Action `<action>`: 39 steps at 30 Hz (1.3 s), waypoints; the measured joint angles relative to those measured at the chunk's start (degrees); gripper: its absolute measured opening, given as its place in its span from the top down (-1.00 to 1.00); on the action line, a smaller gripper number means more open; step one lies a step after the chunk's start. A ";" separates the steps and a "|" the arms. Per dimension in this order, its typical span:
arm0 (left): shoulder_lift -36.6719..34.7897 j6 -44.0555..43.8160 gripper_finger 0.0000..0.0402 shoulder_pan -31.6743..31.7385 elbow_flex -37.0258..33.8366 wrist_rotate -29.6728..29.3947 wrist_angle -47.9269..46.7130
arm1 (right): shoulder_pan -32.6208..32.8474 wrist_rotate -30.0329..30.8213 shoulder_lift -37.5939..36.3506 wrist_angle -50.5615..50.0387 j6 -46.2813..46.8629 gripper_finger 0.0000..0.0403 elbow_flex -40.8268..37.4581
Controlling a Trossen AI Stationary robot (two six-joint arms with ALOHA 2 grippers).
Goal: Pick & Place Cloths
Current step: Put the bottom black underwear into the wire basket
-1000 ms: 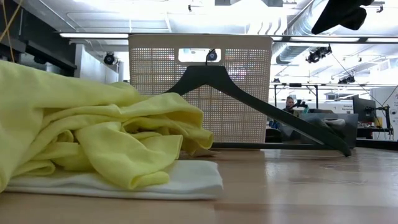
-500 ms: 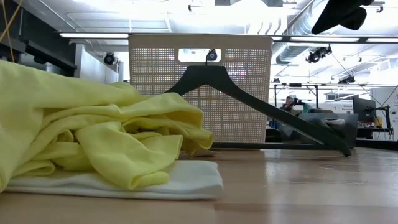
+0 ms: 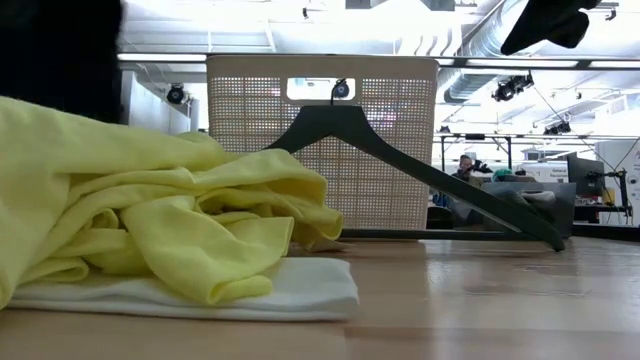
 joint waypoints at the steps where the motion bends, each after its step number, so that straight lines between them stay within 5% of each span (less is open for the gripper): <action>1: -0.23 1.70 0.98 -0.01 0.23 -1.46 -0.14 | 0.00 0.00 0.00 0.00 -0.02 0.99 0.00; 8: -0.33 10.64 0.98 0.01 1.31 -13.96 -0.08 | 0.00 0.02 0.00 0.02 -0.02 0.99 0.00; 23: -2.68 15.54 0.98 2.85 1.33 -48.36 -0.09 | 0.00 0.17 0.00 0.02 -0.04 0.99 0.00; 33: -9.41 15.34 0.98 23.39 1.33 -48.86 0.06 | -0.02 1.68 0.00 0.00 -0.04 0.99 0.00; 39: -11.91 14.69 0.98 38.01 1.33 -41.28 0.31 | -0.02 1.73 0.00 0.00 -0.58 0.99 0.00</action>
